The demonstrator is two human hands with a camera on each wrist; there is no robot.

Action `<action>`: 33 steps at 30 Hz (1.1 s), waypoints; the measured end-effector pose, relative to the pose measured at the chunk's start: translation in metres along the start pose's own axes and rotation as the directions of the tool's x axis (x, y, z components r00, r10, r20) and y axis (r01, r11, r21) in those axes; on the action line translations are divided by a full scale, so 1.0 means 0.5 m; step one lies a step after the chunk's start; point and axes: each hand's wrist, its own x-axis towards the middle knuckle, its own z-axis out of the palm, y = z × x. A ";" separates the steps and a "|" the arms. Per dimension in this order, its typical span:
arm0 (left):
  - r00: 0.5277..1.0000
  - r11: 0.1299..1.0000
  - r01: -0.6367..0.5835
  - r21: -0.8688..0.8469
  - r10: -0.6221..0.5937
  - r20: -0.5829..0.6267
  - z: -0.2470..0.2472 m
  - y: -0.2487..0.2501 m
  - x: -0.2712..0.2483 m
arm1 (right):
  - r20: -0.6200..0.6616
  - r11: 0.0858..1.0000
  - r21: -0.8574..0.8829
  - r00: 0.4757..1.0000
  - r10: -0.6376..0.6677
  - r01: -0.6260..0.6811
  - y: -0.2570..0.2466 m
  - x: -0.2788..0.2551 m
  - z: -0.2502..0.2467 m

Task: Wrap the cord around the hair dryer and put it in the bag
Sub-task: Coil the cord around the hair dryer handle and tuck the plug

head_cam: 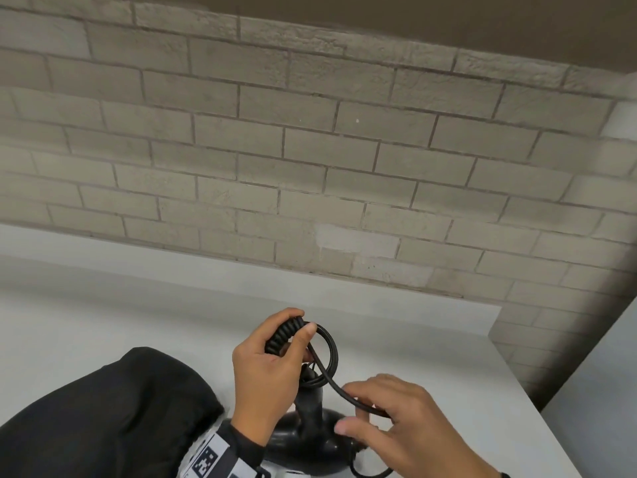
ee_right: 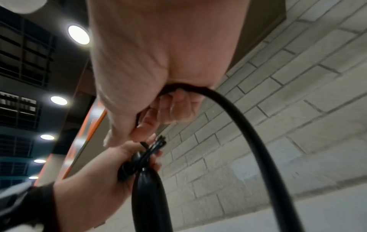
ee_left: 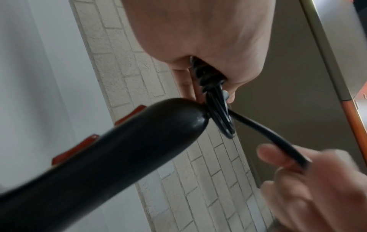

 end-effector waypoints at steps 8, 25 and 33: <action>0.997 0.999 -0.012 -0.050 0.016 0.074 0.000 0.015 -0.013 | -0.176 0.993 0.078 0.981 -0.078 0.093 -0.038 0.092 -0.082; 0.950 0.984 -0.161 -0.082 0.177 0.256 -0.011 0.024 -0.027 | -0.213 0.810 0.513 0.871 0.443 -0.286 -0.010 0.131 -0.010; 0.979 0.983 -0.174 -0.051 0.178 0.099 -0.005 0.015 -0.032 | 0.027 0.661 0.627 0.859 0.511 -0.412 -0.043 0.056 0.041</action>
